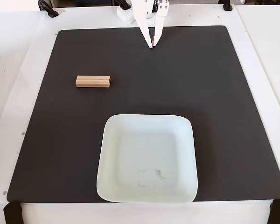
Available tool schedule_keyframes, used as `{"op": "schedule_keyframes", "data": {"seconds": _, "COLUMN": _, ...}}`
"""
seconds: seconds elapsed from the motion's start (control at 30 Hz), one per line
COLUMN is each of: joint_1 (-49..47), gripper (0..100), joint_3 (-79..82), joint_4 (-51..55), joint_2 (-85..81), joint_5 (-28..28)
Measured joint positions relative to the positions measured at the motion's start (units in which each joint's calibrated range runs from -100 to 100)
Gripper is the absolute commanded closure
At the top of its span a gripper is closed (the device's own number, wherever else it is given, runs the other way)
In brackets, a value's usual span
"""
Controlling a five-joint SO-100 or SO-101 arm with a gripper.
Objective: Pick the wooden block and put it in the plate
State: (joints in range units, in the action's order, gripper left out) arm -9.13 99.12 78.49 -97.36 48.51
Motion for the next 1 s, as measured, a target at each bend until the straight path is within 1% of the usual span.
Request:
{"op": "schedule_keyframes", "data": {"seconds": 0.2, "joint_1": 0.00, "gripper": 99, "joint_3": -0.18, "joint_4": 0.09, "joint_2": 0.00, "joint_5": 0.00}}
{"op": "schedule_keyframes", "data": {"seconds": 0.3, "joint_1": 0.00, "gripper": 99, "joint_3": -3.25, "joint_4": 0.34, "joint_2": 0.68, "joint_5": 0.00}}
{"op": "schedule_keyframes", "data": {"seconds": 0.4, "joint_1": 0.39, "gripper": 99, "joint_3": -7.29, "joint_4": 0.60, "joint_2": 5.02, "joint_5": -0.16}}
{"op": "schedule_keyframes", "data": {"seconds": 0.53, "joint_1": 3.38, "gripper": 99, "joint_3": -18.01, "joint_4": 0.94, "joint_2": 15.74, "joint_5": -2.45}}
{"op": "schedule_keyframes", "data": {"seconds": 0.67, "joint_1": 7.44, "gripper": 99, "joint_3": -31.88, "joint_4": 0.94, "joint_2": 28.67, "joint_5": -5.37}}
{"op": "schedule_keyframes", "data": {"seconds": 0.83, "joint_1": 16.61, "gripper": 99, "joint_3": -49.80, "joint_4": 0.94, "joint_2": 45.17, "joint_5": -10.22}}
{"op": "schedule_keyframes", "data": {"seconds": 1.0, "joint_1": 26.85, "gripper": 99, "joint_3": -66.14, "joint_4": 0.94, "joint_2": 60.31, "joint_5": -17.89}}
